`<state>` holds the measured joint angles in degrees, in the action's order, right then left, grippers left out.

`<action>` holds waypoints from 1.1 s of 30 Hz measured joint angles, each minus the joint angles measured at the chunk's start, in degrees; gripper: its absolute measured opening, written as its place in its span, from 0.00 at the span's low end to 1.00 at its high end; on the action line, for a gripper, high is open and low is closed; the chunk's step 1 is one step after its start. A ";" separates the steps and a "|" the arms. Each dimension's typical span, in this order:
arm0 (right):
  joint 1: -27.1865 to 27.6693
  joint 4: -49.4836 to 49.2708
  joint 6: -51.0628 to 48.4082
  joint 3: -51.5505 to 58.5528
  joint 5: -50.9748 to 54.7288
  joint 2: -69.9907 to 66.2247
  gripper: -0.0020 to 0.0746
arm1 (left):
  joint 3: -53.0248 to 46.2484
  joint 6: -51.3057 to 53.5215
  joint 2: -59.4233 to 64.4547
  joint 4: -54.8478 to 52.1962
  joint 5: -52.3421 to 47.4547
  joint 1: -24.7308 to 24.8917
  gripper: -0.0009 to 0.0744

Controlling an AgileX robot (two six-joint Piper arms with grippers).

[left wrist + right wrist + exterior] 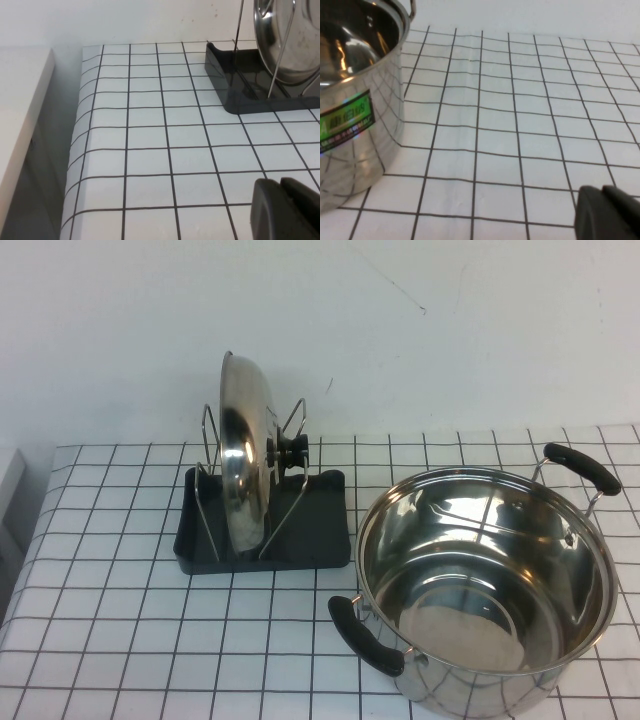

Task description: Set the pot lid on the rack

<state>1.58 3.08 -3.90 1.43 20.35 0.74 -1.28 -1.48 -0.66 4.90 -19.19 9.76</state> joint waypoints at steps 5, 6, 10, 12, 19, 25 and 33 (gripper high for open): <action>1.54 0.00 0.00 0.00 0.00 0.00 0.02 | 0.00 0.00 0.00 0.00 0.00 0.00 0.01; 2.08 0.10 0.00 0.00 0.00 0.00 0.02 | 0.00 0.00 0.00 0.00 0.00 0.00 0.01; 3.08 0.10 0.00 0.00 0.00 0.00 0.02 | 0.00 0.00 0.00 0.00 0.00 0.00 0.01; 3.17 0.10 0.00 0.00 0.00 0.00 0.02 | 0.00 0.00 0.00 0.00 0.00 0.00 0.01; 3.17 0.10 0.00 0.00 0.00 0.00 0.02 | 0.00 0.00 0.00 0.00 0.00 0.00 0.01; 3.17 0.10 0.00 0.00 0.00 0.00 0.02 | 0.00 0.00 0.00 0.00 0.00 0.00 0.01; 3.17 0.10 0.00 0.00 0.00 0.00 0.02 | 0.00 0.00 0.00 0.00 0.00 -0.25 0.01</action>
<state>4.76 3.18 -3.90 1.43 20.35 0.74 -1.28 -1.48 -0.66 4.90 -19.19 9.51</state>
